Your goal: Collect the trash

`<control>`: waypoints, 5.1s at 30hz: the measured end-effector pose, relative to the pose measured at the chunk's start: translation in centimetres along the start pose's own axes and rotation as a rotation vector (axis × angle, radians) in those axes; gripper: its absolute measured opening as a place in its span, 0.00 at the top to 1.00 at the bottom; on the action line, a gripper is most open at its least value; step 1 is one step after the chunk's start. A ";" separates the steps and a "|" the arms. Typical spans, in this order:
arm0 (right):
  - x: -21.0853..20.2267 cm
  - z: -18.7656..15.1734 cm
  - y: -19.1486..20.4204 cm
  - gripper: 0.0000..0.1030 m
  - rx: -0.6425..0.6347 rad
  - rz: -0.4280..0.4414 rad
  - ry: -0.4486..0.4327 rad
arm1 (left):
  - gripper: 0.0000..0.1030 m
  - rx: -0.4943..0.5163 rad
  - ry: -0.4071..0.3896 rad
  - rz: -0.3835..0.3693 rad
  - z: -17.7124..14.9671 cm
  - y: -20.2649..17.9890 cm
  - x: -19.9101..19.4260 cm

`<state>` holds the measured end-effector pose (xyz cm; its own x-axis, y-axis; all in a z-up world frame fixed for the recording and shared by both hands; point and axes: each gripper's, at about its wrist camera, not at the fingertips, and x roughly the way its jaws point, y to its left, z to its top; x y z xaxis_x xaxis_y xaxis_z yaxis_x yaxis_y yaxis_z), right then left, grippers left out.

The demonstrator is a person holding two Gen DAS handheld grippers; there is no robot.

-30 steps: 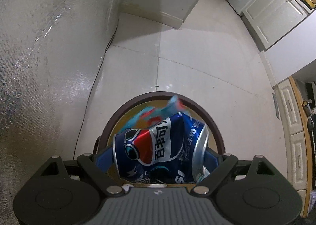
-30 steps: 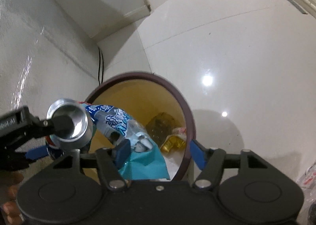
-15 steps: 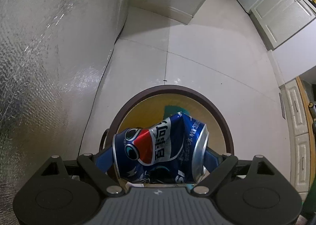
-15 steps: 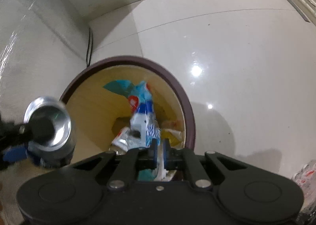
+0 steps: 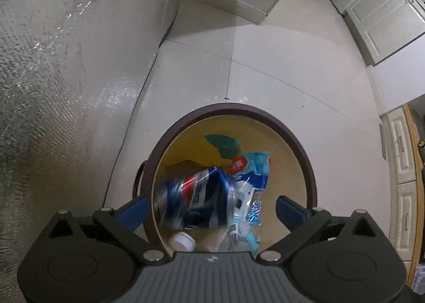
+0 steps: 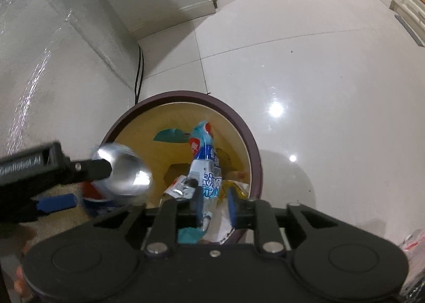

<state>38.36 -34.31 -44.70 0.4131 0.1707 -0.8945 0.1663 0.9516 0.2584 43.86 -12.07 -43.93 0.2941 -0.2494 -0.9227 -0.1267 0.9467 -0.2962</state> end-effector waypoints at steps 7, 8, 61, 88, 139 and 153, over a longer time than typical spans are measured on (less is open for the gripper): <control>-0.2 -1.0 -0.1 0.56 -0.024 0.011 0.041 | 0.00 0.038 0.037 0.060 -0.6 0.4 -0.7; -0.4 -1.1 -0.1 0.52 -0.026 0.015 0.045 | 0.00 0.049 0.041 0.066 -0.7 0.3 -0.9; -43.6 -9.5 2.4 0.00 -0.108 0.057 -0.492 | 0.00 0.376 -0.520 0.119 -19.0 -9.0 -45.4; -53.7 -18.1 9.4 0.00 -0.217 -0.018 -0.571 | 0.00 0.366 -0.591 0.203 -26.3 -2.0 -55.3; -52.6 -20.3 10.0 0.00 -0.214 -0.128 -0.501 | 0.00 0.377 -0.562 0.176 -28.1 -0.8 -54.3; -52.6 -20.2 10.0 0.00 -0.216 -0.128 -0.501 | 0.00 0.378 -0.562 0.174 -28.1 -0.8 -54.3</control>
<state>0.18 -28.66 -2.42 0.7854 -0.0417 -0.6176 0.0776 0.9965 0.0314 1.35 -5.06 -0.49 0.7579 -0.0410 -0.6511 0.0916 0.9948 0.0440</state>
